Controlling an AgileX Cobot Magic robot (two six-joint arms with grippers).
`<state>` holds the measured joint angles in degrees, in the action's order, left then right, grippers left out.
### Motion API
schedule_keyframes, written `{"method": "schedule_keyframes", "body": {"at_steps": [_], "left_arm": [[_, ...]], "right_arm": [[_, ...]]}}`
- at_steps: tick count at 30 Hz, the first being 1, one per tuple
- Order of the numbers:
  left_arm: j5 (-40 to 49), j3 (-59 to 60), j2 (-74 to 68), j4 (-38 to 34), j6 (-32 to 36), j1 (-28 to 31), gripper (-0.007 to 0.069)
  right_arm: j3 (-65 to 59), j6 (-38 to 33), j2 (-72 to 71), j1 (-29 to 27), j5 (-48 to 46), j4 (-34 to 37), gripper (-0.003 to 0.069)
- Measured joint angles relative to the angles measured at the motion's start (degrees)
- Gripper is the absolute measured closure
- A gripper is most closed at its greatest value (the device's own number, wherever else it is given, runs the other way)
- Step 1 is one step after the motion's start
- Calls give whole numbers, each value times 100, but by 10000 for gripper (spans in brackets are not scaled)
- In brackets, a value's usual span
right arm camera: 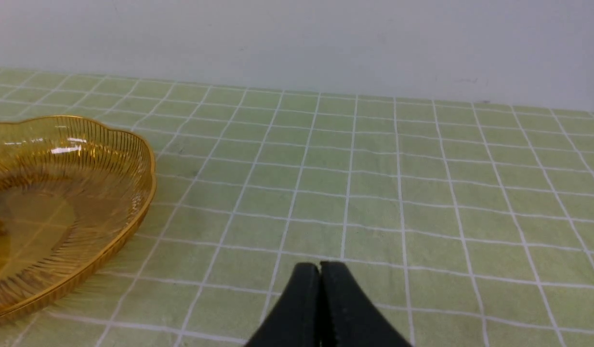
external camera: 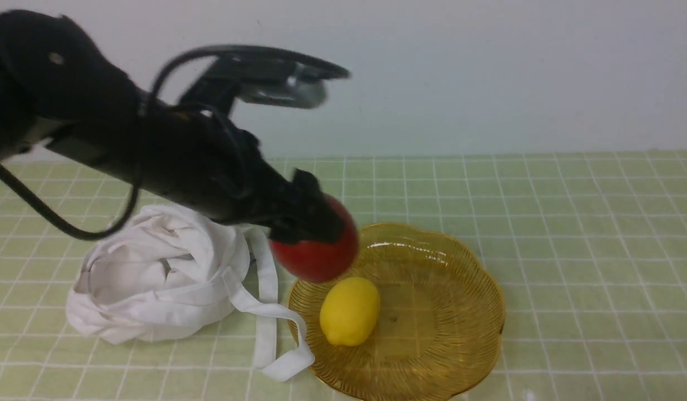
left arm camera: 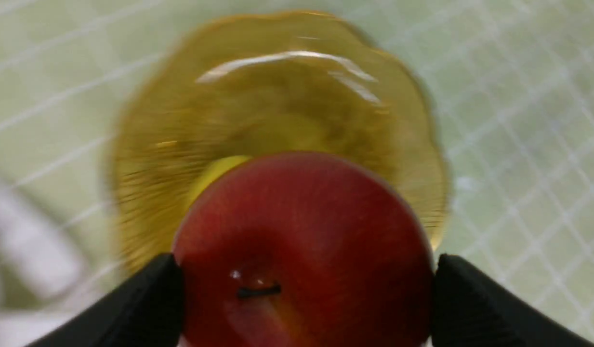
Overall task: Take the fruit out of the bag on the green coffee tablecloth and place them on the plate.
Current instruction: 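Place the held apple onto the plate with the left gripper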
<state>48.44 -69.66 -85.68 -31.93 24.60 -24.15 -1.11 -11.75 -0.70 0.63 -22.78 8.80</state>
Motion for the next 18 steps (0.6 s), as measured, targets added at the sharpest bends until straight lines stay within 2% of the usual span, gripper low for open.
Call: {"method": "schedule_keyframes", "body": {"at_steps": [3,8,15,18], "left_arm": [[-611,0,-368,-78,29,-573,24],[-1627,0,-1076,-78,43,-1141,24],[-2000,0,-1688,-78,43,-1251,23],[-2045,0,-1821,-78,43,-1251,-35]], "right_arm": [[0,0,0,0,0,0,673],[0,0,0,0,0,0,673],[0,0,0,0,0,0,673],[0,0,0,0,0,0,673]]}}
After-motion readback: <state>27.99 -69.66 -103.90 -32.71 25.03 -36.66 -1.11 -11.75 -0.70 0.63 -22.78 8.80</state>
